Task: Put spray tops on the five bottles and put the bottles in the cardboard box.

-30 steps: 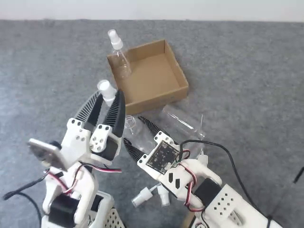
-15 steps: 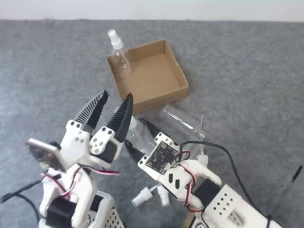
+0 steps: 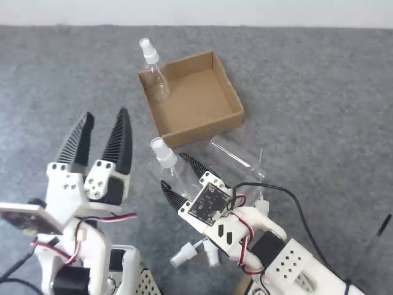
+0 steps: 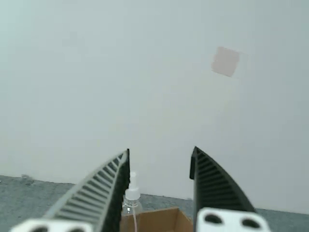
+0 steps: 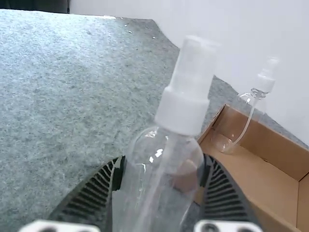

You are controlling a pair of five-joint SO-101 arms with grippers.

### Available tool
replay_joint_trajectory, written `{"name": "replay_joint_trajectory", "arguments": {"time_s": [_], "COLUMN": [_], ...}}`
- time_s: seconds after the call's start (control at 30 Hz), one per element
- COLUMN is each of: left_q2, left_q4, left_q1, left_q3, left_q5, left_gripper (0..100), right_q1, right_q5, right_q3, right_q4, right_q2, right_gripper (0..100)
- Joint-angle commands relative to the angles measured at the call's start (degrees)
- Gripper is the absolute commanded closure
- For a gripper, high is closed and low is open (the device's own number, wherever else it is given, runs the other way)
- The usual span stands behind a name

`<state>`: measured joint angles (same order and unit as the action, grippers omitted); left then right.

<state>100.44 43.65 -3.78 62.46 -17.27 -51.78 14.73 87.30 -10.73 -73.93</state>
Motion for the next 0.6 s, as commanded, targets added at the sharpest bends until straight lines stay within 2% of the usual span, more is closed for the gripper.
{"name": "replay_joint_trajectory", "arguments": {"time_s": [0.0, 0.13, 0.3, 0.47, 0.57], "left_q2": [0.26, 0.26, 0.35, 0.35, 0.35], "left_q4": [0.35, 0.35, 0.35, 0.26, 0.44], "left_q1": [-2.64, -5.27, -5.27, -3.08, -0.35], "left_q3": [0.13, 4.53, 11.56, 16.57, 18.07], "left_q5": [0.53, 0.44, 0.62, 0.79, 4.04], "left_gripper": [81, 81, 81, 81, 81], "right_q1": [-0.31, -0.31, -0.40, -0.40, -0.40], "right_q5": [0.70, 0.70, 0.53, 0.35, 0.35], "right_q3": [-0.97, -1.41, -2.46, -2.90, -2.90], "right_q4": [1.36, 1.36, 1.45, 1.45, 1.45], "right_q2": [-1.54, -1.54, -1.63, -1.63, -1.63], "right_gripper": [89.8, 89.8, 89.8, 89.8, 89.8]}}
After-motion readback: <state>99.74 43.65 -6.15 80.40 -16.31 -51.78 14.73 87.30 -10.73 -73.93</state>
